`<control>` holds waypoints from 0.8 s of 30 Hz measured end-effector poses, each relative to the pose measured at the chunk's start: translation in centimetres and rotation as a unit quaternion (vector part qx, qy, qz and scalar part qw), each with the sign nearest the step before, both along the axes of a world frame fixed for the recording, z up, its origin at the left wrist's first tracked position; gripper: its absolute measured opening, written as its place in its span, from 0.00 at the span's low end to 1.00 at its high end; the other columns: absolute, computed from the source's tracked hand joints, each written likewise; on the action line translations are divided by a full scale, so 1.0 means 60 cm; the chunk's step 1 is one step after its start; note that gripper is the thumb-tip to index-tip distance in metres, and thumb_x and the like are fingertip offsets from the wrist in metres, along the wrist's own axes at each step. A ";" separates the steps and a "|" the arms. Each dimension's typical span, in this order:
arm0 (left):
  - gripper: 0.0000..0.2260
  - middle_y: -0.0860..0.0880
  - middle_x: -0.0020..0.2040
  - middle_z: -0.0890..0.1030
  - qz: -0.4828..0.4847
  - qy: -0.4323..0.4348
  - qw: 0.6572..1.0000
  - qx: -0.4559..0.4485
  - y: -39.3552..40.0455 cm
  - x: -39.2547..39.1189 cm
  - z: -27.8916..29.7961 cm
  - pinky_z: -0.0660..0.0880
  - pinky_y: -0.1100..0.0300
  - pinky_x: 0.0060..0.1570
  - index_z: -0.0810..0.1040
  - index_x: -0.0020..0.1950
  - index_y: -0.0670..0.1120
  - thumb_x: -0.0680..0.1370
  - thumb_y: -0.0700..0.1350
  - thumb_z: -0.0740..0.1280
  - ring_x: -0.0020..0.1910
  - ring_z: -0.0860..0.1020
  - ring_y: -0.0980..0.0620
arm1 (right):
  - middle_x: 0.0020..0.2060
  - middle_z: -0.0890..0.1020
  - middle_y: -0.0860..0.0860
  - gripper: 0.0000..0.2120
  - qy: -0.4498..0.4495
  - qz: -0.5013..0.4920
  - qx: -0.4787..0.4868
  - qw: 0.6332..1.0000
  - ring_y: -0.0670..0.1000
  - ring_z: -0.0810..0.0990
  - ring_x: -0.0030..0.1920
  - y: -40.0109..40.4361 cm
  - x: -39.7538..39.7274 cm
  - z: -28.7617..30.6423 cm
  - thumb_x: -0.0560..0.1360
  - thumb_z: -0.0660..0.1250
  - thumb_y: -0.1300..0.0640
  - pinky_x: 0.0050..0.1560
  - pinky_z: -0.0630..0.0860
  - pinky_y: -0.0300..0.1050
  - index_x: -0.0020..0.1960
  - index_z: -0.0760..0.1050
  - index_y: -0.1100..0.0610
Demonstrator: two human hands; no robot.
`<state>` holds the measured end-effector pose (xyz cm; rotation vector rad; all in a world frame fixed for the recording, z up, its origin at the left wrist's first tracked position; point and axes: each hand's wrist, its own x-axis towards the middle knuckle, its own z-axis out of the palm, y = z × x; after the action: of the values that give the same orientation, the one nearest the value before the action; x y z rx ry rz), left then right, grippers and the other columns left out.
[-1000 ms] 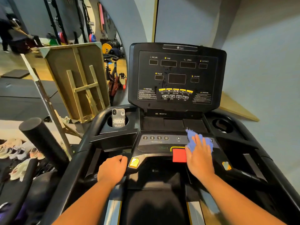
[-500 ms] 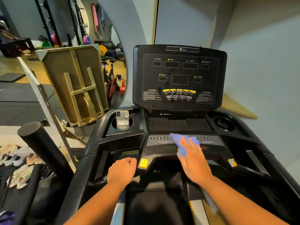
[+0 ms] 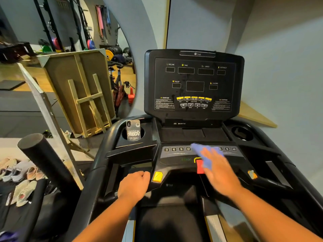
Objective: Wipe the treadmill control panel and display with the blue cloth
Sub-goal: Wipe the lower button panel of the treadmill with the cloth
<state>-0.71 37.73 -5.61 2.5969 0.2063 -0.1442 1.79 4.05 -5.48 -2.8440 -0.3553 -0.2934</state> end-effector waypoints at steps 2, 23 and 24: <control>0.17 0.53 0.40 0.81 0.001 -0.005 1.000 -0.003 0.000 0.000 -0.003 0.71 0.59 0.38 0.81 0.46 0.51 0.82 0.54 0.54 0.36 0.76 0.57 | 0.73 0.69 0.51 0.27 -0.035 -0.083 0.021 0.996 0.55 0.69 0.70 -0.067 -0.002 0.019 0.80 0.61 0.52 0.69 0.68 0.58 0.78 0.61 0.47; 0.18 0.52 0.37 0.82 0.011 0.006 1.000 0.002 -0.004 -0.001 0.001 0.68 0.62 0.33 0.81 0.44 0.50 0.83 0.52 0.54 0.35 0.77 0.56 | 0.76 0.64 0.42 0.26 -0.013 0.011 0.059 0.998 0.51 0.62 0.76 -0.022 -0.015 0.028 0.81 0.60 0.48 0.75 0.61 0.54 0.78 0.60 0.45; 0.18 0.52 0.37 0.82 0.013 0.006 1.000 -0.001 -0.004 -0.001 0.003 0.67 0.62 0.32 0.81 0.44 0.50 0.82 0.52 0.54 0.35 0.77 0.55 | 0.72 0.68 0.42 0.25 -0.038 -0.045 0.073 0.996 0.53 0.66 0.72 -0.042 -0.006 0.037 0.81 0.62 0.53 0.72 0.64 0.54 0.76 0.62 0.43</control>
<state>-0.77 37.47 -5.46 2.5914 0.2454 -0.1507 1.41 1.55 -3.28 -2.7143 -0.2122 -0.4293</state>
